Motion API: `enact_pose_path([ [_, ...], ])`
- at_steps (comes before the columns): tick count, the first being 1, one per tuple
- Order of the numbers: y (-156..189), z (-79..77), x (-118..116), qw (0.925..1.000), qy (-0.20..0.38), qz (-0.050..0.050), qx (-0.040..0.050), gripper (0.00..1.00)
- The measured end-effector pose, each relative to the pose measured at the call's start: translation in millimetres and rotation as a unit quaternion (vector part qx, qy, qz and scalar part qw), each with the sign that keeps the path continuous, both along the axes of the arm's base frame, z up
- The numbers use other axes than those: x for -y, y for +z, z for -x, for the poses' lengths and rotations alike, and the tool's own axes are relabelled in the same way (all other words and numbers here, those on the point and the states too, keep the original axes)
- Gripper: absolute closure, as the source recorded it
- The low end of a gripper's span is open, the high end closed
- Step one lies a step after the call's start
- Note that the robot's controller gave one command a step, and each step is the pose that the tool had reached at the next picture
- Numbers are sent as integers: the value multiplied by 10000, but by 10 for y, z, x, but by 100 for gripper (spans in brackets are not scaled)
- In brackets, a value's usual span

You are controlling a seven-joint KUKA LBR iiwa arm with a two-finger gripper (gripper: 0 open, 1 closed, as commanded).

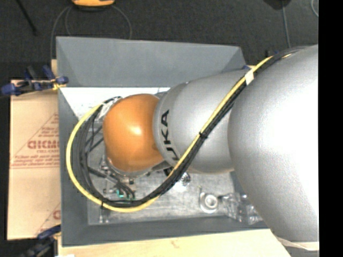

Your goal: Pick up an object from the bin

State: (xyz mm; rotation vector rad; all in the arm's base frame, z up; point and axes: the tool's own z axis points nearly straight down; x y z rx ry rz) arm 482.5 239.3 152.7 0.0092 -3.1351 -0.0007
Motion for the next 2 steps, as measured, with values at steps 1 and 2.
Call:
enact_pose_path([
  [1, 335, -607, 728, 9679, 2511, 6, 64, 0],
  [2, -27, -402, 2386, 9689, 2476, -1, 33, 0],
])
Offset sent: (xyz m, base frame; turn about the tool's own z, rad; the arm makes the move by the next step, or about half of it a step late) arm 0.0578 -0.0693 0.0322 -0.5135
